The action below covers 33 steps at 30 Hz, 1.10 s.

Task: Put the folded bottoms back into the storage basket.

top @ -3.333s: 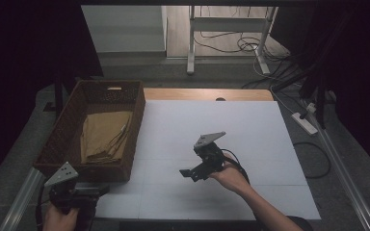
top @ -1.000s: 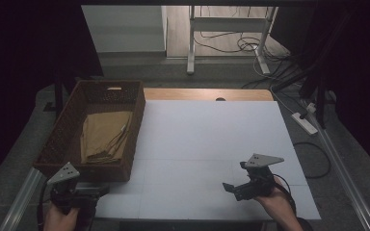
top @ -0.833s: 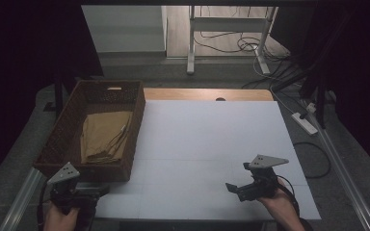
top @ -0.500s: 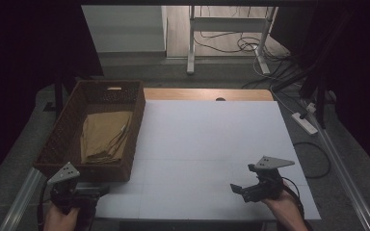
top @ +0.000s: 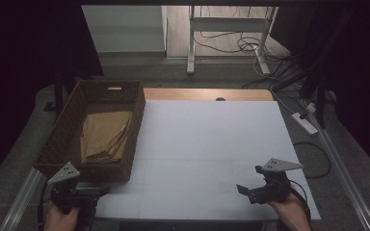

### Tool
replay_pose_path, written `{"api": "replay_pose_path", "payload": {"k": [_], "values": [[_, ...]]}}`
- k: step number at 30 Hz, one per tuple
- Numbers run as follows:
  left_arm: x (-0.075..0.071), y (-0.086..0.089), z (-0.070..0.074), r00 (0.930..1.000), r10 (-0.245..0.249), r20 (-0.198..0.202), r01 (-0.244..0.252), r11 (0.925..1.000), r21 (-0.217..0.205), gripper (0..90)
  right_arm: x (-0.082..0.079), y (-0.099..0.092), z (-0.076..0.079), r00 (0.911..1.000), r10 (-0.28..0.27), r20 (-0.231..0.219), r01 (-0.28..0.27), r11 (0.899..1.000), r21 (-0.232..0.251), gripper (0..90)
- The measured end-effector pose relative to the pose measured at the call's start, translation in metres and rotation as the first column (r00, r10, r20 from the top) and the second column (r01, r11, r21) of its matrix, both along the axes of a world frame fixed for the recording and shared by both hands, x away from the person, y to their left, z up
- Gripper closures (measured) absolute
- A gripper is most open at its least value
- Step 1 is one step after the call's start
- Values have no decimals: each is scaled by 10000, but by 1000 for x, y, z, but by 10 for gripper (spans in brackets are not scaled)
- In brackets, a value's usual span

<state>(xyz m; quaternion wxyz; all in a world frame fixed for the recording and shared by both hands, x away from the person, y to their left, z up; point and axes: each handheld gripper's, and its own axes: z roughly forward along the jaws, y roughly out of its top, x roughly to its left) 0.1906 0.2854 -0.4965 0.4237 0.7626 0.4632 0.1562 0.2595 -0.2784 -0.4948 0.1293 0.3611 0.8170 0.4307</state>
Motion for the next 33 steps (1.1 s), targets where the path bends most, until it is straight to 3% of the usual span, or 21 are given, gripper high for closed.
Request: {"api": "replay_pose_path", "payload": {"k": [23,33], "values": [[0,0,0,10000,-9,18,9,10000,-13,0,-19,-27,4,9935,-1140,25,1139,9933,175,0],[1,0,0,10000,-14,14,14,10000,-21,0,-26,-36,6,9915,-1300,-31,1300,9912,230,0]]}}
